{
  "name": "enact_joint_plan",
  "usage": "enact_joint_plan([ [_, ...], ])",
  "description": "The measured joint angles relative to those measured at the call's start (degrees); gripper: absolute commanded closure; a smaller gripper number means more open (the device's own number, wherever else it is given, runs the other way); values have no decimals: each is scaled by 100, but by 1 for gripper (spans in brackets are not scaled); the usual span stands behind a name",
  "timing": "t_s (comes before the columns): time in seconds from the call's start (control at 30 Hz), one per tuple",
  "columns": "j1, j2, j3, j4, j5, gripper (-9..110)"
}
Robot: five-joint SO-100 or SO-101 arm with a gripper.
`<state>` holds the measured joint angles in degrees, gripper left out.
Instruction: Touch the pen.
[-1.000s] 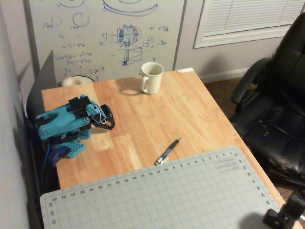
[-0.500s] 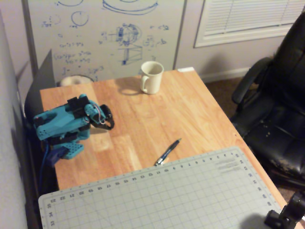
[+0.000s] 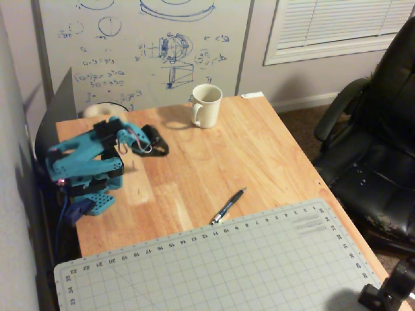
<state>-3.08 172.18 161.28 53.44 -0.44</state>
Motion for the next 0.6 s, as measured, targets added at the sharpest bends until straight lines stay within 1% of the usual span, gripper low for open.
enact_joint_plan([
  [0.17, 316, -2285, -1485, -475, 0, 101],
  [0.33, 844, -4438, -3111, -580, 0, 101],
  [0.6, 1767, -6855, -4983, -580, 0, 101],
])
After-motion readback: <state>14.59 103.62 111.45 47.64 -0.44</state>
